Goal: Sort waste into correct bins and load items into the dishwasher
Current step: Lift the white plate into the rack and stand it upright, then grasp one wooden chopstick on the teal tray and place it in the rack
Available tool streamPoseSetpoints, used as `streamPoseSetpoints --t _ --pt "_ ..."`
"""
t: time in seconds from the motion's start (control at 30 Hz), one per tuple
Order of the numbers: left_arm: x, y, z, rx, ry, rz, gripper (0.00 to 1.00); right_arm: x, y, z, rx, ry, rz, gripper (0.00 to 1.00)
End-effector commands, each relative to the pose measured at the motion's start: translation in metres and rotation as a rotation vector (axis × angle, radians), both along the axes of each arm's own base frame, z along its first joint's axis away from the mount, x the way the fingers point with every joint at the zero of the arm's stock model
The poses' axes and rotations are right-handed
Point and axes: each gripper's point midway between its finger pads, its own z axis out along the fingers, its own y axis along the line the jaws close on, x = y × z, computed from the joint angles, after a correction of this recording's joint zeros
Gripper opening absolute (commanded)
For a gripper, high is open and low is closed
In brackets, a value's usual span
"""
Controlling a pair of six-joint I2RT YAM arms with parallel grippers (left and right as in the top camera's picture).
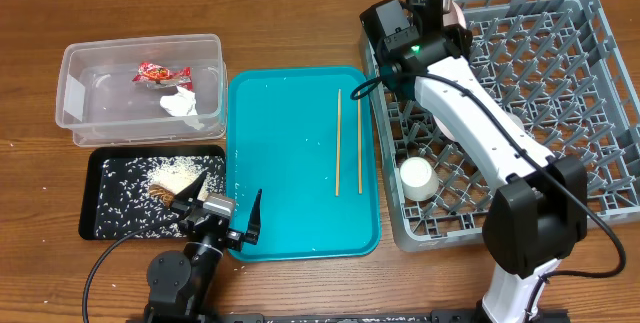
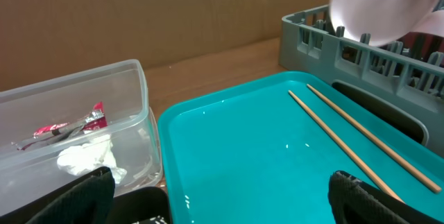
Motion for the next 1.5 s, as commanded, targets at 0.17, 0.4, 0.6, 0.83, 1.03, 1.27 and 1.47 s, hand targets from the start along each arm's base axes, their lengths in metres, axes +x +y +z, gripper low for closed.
streamPoseSetpoints --t 0.17,0.4,0.6,0.83,1.03,1.27,1.47 --pt "-0.001 -0.003 -0.001 -0.002 -0.001 -0.018 1.0 -0.007 0.004 -0.001 -0.018 0.034 0.012 0.36" --pt "-0.001 -0.003 -0.001 -0.002 -0.001 -0.018 1.0 -0.035 0.065 0.03 0.128 -0.01 0.173 0.38" --pt "-0.001 -0.003 -0.001 -0.002 -0.001 -0.018 1.0 -0.093 0.201 0.0 0.696 0.278 0.573 0.4" --pt "-0.001 -0.003 -0.001 -0.002 -0.002 -0.018 1.0 -0.119 0.257 -0.047 1.043 0.471 0.492 0.42" --pt "-0.001 -0.003 -0.001 -0.002 -0.002 -0.018 1.0 -0.099 0.246 -0.124 0.933 0.509 0.318 0.43" --pt "-0.001 -0.003 -0.001 -0.002 -0.002 -0.018 1.0 -0.083 0.219 -0.189 0.94 0.574 0.141 0.44" --pt "-0.001 -0.003 -0.001 -0.002 -0.002 -0.018 1.0 -0.103 0.228 -0.218 1.033 0.724 0.098 0.24"
